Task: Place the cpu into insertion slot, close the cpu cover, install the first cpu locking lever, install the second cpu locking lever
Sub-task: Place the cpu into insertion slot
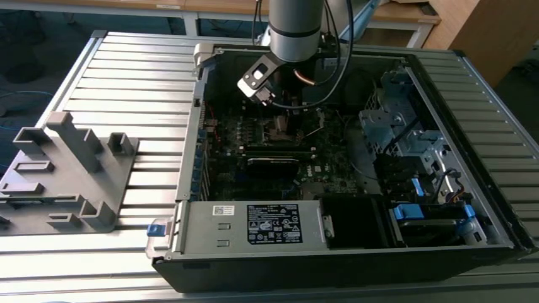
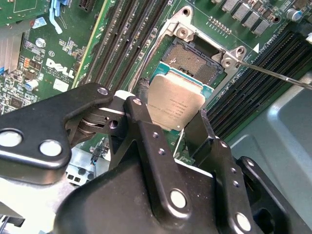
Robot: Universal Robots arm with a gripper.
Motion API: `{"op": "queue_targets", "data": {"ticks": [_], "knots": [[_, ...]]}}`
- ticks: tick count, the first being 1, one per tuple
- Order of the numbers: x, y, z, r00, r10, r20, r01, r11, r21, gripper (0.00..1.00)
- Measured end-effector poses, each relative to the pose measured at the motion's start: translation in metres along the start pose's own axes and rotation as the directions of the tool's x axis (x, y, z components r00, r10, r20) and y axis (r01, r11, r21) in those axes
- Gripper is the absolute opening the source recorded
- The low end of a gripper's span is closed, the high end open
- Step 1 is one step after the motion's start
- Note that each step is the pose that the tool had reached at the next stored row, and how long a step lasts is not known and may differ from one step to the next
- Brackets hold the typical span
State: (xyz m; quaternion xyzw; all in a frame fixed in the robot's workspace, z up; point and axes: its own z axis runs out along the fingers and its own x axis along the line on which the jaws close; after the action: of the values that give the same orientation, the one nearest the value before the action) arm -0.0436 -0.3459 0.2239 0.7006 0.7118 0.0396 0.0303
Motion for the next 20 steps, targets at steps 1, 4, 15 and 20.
{"op": "queue_targets", "data": {"ticks": [1,4,15,20], "knots": [[0.0000,0.0000,0.0004,1.0000,0.000,-0.0003,0.000,1.0000,-0.0002,0.54],[0.0000,-0.0002,0.0016,1.0000,0.000,0.0000,0.000,1.0000,0.0000,0.54],[0.0000,-0.0005,0.0046,1.0000,0.000,-0.0001,0.000,1.0000,0.0000,0.54],[0.0000,-0.0010,0.0052,1.0000,0.000,0.0000,0.000,1.0000,0.0000,0.54]]}}
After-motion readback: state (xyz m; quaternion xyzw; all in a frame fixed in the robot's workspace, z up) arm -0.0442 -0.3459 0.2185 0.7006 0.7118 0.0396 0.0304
